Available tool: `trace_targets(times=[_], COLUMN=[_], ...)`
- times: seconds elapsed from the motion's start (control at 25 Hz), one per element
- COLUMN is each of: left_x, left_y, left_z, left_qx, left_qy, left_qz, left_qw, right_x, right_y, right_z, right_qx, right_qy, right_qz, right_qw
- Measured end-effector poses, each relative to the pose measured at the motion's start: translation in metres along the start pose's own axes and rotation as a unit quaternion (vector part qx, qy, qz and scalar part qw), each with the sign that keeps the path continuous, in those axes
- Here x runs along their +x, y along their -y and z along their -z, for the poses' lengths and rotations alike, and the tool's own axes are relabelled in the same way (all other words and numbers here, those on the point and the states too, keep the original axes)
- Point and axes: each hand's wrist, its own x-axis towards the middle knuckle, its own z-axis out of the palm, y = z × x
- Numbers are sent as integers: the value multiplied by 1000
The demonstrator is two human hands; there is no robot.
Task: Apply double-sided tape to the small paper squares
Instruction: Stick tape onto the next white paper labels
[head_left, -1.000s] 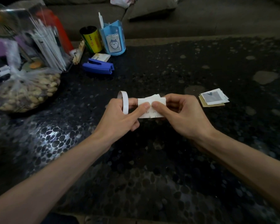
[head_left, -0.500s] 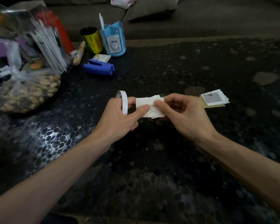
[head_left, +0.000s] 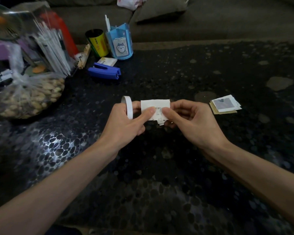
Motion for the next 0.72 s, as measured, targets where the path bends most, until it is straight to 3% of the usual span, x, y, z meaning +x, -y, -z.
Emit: trace_targets(times=[0.12,0.36,0.48,0.6,0.72], left_x=[0,5,6,5,3], left_y=[-3,-7,-6,-5,-8], left_z=[-2,-3,-3,-5,-12], left_qx=[-3,-33,-6,92,173], left_qy=[11,68,128,163,124], left_qz=[4,100,38,-32,-91], left_qw=[1000,992,991,982,973], right_x=[2,23,36,45,49], right_y=[0,-6,-10,-15,-21], right_z=[3,44,80,109,120], right_qx=[-9,-94,-144,-186,-215], right_qy=[-11,-132,-205,-250,-259], right_qz=[-9,-31,-61,-86,-97], right_qw=[1000,986,966,946,937])
